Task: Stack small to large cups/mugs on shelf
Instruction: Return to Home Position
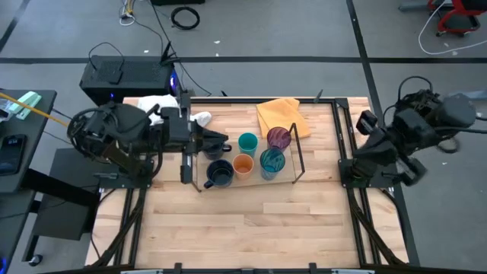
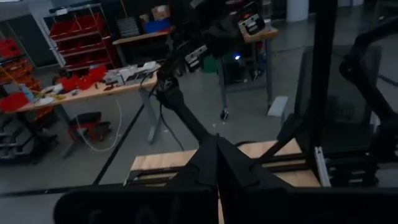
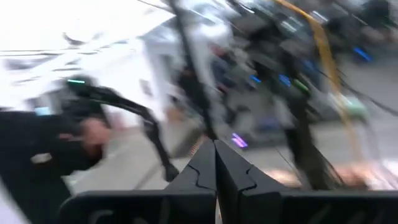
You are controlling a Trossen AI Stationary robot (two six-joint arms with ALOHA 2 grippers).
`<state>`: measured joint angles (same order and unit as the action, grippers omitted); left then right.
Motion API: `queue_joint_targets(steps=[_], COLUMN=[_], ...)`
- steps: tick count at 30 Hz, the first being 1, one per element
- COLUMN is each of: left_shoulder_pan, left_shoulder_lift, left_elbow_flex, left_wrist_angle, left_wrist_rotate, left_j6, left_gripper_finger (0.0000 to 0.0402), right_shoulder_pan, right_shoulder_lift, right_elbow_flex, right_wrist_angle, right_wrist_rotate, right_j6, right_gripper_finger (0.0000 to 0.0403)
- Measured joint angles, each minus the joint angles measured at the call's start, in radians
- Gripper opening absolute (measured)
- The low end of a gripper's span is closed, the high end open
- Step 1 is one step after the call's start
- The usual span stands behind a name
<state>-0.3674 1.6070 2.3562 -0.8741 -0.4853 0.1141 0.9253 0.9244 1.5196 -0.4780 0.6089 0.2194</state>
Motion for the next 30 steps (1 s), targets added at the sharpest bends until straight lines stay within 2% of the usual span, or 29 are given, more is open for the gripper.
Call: queue_joint_targets(steps=[3,5,8,11,14,16,21,24,30], left_shoulder_pan=[0.027,0.042,0.066,0.085,0.099,0.107,0.124,0.125,0.124], left_shoulder_lift=[0.0,0.0,0.006,0.011,0.009,0.009,0.009,0.009,-0.012], left_elbow_flex=[0.0,0.0,0.0,0.0,0.0,0.0,0.0,0.0,0.0], left_wrist_angle=[0.009,0.009,0.01,0.008,0.014,0.023,0.026,0.006,-0.034], left_wrist_rotate=[0.024,0.042,0.073,0.091,0.091,0.092,0.124,0.128,0.128], left_j6=[-0.001,-0.003,-0.005,-0.006,-0.001,0.005,0.014,0.029,0.024], left_gripper_finger=[0.0004,0.0004,0.0003,0.0004,0.0005,0.0003,0.0007,0.0004,0.0006], right_shoulder_pan=[0.0,0.0,0.0,-0.031,-0.108,-0.181,-0.334,-0.434,-0.642], right_shoulder_lift=[0.016,0.024,0.047,0.101,0.191,0.254,0.353,0.384,0.353], right_elbow_flex=[0.0,-0.002,-0.001,0.003,-0.001,-0.003,-0.056,-0.128,-0.347], right_wrist_angle=[0.161,0.263,0.405,0.476,0.533,0.541,0.537,0.561,0.882], right_wrist_rotate=[-0.17,-0.333,-0.548,-0.639,-0.764,-0.823,-0.837,-0.905,-1.064], right_j6=[-0.186,-0.307,-0.395,-0.405,-0.342,-0.245,-0.021,0.048,0.162], right_gripper_finger=[0.0001,0.0001,0.0,0.0,0.0,0.0,0.0,0.0,0.0])
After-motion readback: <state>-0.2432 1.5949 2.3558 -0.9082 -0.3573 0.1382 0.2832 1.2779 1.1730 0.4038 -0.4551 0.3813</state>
